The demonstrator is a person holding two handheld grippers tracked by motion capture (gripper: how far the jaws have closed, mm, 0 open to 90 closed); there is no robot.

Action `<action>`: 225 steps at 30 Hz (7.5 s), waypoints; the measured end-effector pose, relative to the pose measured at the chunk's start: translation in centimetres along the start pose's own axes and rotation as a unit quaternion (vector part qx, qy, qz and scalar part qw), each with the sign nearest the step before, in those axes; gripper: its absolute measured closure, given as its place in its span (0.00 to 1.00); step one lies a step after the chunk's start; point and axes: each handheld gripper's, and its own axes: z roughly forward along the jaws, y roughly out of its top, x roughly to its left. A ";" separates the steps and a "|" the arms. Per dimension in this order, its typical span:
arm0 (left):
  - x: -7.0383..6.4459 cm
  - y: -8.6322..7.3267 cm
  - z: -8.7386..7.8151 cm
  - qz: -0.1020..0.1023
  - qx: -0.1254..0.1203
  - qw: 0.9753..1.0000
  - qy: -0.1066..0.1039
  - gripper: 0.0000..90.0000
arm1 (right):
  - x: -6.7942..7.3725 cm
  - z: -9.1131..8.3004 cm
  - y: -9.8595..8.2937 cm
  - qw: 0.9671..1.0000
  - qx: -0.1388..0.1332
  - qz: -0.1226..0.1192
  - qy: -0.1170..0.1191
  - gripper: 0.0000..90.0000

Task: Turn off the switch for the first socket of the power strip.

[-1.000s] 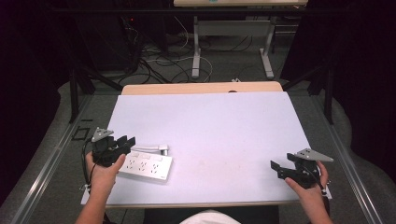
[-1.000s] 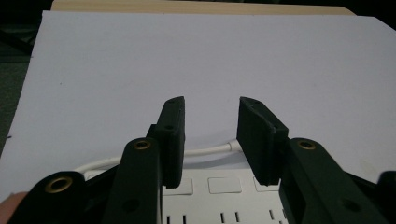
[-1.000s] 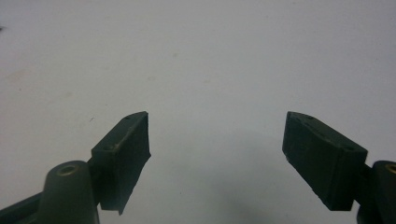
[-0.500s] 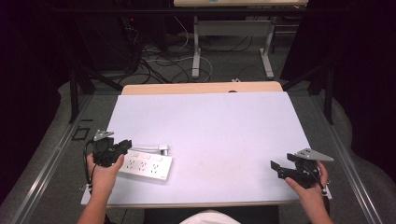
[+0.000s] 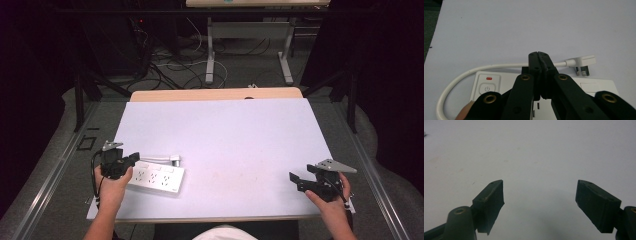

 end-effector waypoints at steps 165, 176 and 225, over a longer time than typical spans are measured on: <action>-1.8 -1.4 0.3 0.035 -0.023 0.999 -0.026 1.00 | -0.7 -0.4 0.0 1.000 -0.008 0.016 0.008 0.25; -2.4 -0.9 -1.4 0.038 -0.030 0.998 -0.046 1.00 | -0.8 -0.4 0.0 1.000 -0.011 0.016 0.005 0.25; -8.1 -1.4 -3.6 0.153 -0.088 0.980 -0.089 0.41 | -0.6 -0.7 0.0 0.999 -0.023 0.022 0.002 0.24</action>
